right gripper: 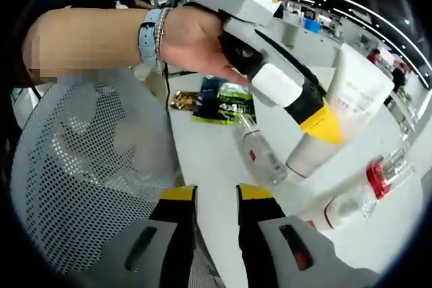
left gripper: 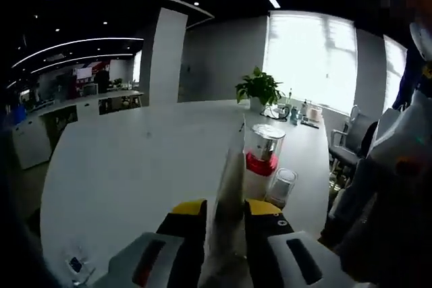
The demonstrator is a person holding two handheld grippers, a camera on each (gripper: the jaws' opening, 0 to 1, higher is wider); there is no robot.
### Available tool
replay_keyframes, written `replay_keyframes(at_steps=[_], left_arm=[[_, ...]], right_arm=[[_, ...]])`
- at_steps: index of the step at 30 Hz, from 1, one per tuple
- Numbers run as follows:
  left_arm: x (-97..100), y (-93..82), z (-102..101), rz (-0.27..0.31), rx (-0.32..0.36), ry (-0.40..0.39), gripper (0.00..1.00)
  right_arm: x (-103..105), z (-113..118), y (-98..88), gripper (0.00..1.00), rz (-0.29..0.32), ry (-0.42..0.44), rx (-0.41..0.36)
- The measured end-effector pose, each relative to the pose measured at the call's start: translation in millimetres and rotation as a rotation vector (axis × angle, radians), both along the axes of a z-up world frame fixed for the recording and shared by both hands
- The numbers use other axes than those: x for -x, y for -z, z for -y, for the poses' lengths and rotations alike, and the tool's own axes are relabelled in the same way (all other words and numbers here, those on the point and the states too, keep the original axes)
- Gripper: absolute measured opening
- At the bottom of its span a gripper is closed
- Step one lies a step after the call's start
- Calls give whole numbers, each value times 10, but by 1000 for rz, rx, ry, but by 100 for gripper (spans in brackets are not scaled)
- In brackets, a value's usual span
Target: Arrange the skincare products in the storage area until every visible bottle or jar stands upright without overlapping.
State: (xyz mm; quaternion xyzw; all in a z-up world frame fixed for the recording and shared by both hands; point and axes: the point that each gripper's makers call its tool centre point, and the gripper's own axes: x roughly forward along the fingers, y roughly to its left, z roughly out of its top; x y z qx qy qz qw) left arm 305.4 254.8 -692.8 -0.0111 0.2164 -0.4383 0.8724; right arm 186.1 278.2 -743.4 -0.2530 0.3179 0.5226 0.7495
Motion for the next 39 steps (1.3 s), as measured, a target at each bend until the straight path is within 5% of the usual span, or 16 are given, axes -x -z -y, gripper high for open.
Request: replay_keyframes(at_steps=[5,7,18,26,39], left_arm=[[13,8,64,12,7,95,18],[13,28,66,77,-54,162,17],[-17,31,182,70,-107,356,17],[-44,83,129,44,-135,292,28],[-1,200,7,64,-178,168,25]], right_arm=[[19,5,12,21,-7,-5,5],[27,3,15,21,-10,-7,5],[71,8,52,21,-24,-24,18],[111,-6,65,21,-61,-25,10],[102,3,90,20,-56,-22,24]])
